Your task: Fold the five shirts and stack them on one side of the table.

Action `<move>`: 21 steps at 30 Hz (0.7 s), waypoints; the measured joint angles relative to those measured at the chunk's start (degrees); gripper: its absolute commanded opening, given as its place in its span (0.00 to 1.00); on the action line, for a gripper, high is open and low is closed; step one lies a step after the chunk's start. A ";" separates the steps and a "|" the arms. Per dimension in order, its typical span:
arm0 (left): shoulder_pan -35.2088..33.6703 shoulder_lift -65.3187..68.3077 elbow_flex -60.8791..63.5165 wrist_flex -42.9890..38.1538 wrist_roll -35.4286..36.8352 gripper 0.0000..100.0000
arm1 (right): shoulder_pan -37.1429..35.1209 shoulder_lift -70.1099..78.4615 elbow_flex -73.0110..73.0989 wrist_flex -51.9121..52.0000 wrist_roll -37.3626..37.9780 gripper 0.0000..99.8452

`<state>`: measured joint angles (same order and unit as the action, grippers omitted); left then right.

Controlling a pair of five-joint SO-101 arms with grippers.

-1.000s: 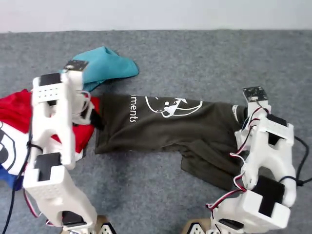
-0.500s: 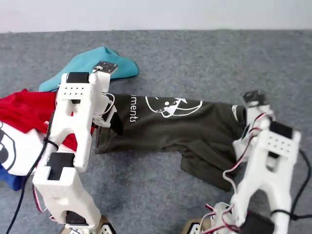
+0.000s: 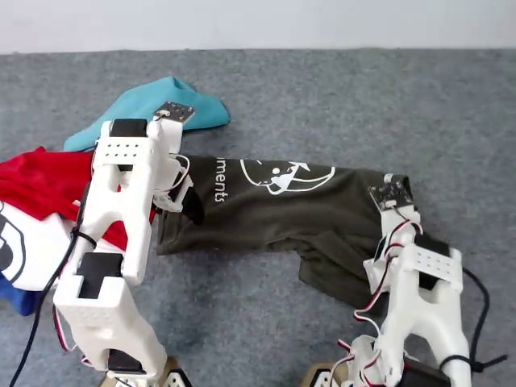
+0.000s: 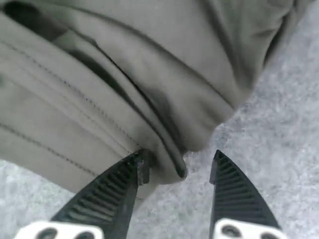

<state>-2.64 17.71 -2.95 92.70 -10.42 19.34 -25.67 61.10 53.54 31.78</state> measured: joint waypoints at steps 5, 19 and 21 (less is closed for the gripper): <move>0.00 0.00 0.00 0.00 0.00 0.30 | 0.00 -0.09 0.88 -2.99 0.00 0.07; 0.00 0.00 0.00 0.00 0.00 0.30 | 0.00 -0.09 -0.70 3.78 4.13 0.01; 0.00 0.00 0.00 0.00 0.00 0.30 | 0.00 -0.26 -1.93 6.24 4.13 0.01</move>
<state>-2.64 17.71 -2.95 92.70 -10.42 19.34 -25.93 59.16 59.78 35.91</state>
